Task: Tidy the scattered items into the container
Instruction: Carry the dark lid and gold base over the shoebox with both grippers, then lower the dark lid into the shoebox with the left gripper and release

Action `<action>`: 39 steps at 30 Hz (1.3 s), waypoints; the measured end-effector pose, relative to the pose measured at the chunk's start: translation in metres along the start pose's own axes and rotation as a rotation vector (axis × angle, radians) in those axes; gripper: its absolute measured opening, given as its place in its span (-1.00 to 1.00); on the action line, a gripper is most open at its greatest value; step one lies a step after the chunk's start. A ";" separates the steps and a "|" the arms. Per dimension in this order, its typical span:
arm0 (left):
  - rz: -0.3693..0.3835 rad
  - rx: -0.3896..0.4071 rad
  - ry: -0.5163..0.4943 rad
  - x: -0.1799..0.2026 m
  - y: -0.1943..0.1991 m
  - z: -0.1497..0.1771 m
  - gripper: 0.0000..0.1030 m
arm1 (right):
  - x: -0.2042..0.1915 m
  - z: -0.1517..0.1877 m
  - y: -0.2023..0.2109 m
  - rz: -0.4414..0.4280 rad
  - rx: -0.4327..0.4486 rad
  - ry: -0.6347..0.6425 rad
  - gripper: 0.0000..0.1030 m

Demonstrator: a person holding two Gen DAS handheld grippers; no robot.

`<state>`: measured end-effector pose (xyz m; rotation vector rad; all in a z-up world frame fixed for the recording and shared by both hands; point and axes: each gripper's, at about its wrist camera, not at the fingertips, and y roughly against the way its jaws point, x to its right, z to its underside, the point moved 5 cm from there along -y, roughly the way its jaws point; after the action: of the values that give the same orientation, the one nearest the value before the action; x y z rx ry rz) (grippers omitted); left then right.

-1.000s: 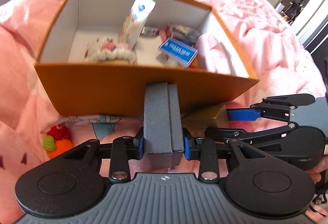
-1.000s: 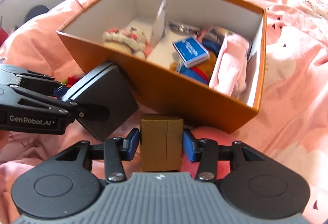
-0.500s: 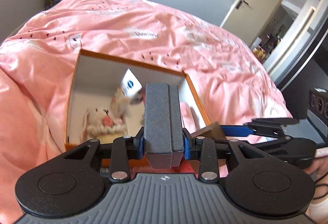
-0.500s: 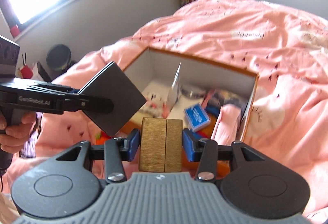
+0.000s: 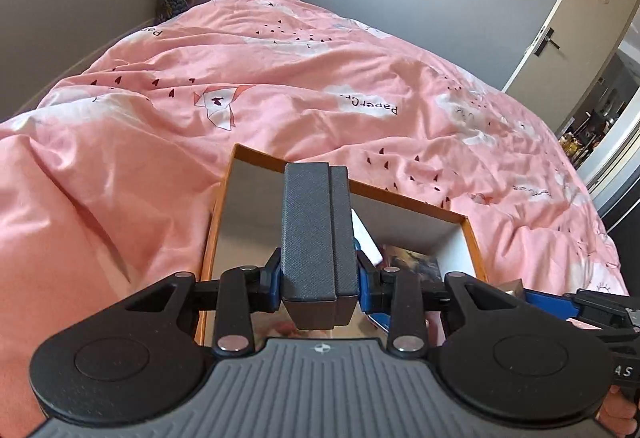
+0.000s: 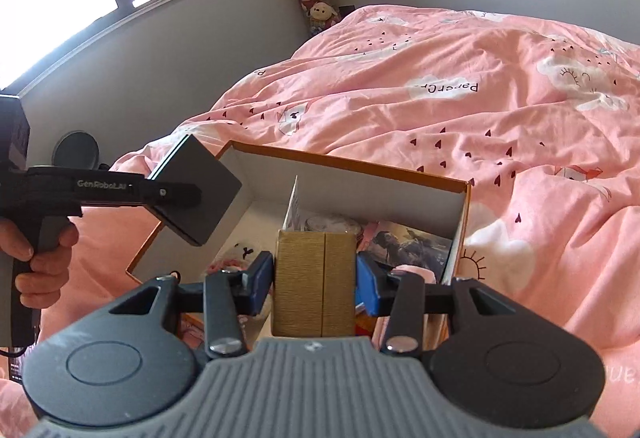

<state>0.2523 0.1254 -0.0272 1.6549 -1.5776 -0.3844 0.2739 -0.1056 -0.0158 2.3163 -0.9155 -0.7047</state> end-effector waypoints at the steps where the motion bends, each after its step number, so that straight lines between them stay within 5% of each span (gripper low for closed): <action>1: -0.012 -0.002 -0.008 0.000 -0.007 -0.003 -0.24 | 0.000 -0.003 -0.004 -0.003 0.006 0.002 -0.07; 9: -0.186 -0.040 -0.081 0.009 -0.066 -0.008 -0.24 | -0.001 -0.016 -0.020 0.014 0.038 0.025 -0.07; 28: -0.236 -0.142 -0.071 -0.001 -0.120 0.002 -0.25 | 0.012 -0.012 -0.043 0.000 0.033 -0.015 -0.07; 39: -0.183 -0.113 -0.145 0.009 -0.097 -0.008 -0.03 | 0.012 -0.008 -0.042 -0.002 0.027 -0.011 -0.07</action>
<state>0.3264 0.1099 -0.0888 1.7202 -1.4830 -0.6901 0.3047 -0.0862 -0.0403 2.3393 -0.9333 -0.7104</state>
